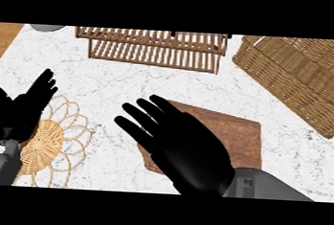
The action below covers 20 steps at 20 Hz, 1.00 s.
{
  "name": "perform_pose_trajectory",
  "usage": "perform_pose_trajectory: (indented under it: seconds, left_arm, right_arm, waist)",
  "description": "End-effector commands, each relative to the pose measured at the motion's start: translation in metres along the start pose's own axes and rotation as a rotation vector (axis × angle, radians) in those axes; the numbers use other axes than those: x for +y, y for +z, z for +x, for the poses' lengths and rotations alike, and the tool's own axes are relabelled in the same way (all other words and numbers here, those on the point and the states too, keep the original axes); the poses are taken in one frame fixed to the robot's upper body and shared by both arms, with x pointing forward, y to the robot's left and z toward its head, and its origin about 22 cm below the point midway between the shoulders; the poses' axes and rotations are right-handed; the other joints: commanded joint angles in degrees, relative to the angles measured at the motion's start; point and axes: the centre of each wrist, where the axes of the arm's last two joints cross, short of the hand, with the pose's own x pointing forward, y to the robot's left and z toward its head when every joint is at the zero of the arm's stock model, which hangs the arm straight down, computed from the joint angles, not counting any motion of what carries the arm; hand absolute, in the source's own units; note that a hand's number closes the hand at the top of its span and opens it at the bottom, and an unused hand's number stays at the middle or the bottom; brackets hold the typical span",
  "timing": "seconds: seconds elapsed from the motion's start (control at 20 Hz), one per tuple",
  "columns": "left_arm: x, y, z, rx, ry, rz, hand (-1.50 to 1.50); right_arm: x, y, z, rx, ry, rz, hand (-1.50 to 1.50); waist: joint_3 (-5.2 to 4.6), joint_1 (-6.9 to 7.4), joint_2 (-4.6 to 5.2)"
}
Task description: Pick the bell pepper from the cutting board and place it in the basket
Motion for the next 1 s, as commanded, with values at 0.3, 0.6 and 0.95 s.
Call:
perform_pose_trajectory:
  seconds: [0.3,0.6,0.95]
  left_arm:
    - [0.001,-0.015,0.009,-0.015,-0.007,-0.008,0.00]
    - [0.004,-0.005,0.011,-0.018,-0.011,-0.013,0.00]
    - [-0.016,-0.030,0.024,-0.039,-0.001,-0.010,0.00]
  right_arm:
    - [-0.081,-0.003,0.012,0.228,0.169,0.263,-1.50]
    - [-0.101,0.025,-0.012,0.239,0.098,0.351,-1.50]
    - [-0.103,0.073,-0.024,0.180,-0.063,0.277,-1.50]
  waist:
    - [0.12,-0.20,0.74]
    - [0.23,0.51,0.72]
    - [0.25,0.16,0.97]
